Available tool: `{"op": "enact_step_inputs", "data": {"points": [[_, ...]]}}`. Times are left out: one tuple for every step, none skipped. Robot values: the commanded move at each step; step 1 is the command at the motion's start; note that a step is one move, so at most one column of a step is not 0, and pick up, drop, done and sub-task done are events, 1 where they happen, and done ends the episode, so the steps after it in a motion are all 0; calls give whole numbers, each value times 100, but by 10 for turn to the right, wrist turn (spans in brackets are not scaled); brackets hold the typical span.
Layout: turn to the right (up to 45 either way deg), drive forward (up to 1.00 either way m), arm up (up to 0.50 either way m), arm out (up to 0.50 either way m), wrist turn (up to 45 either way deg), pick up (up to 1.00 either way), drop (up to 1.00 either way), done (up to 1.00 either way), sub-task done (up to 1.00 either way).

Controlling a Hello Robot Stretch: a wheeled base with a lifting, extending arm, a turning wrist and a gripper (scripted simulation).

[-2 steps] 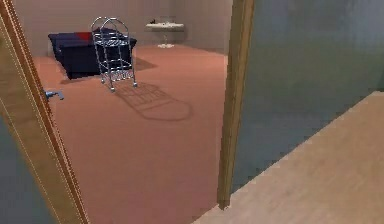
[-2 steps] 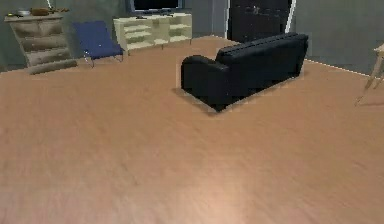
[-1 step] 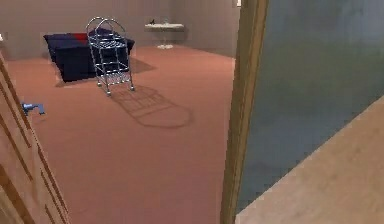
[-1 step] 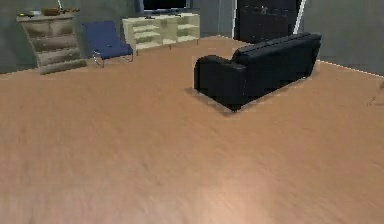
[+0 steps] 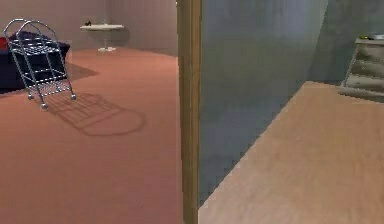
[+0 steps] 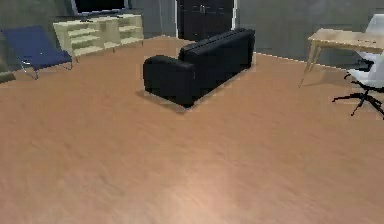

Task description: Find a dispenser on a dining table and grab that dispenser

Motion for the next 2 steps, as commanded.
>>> {"op": "enact_step_inputs", "data": {"points": [[0, 30, 0, 0, 0, 0, 0, 0, 0], [-420, 0, 0, 0, 0, 0, 0, 0, 0]]}}
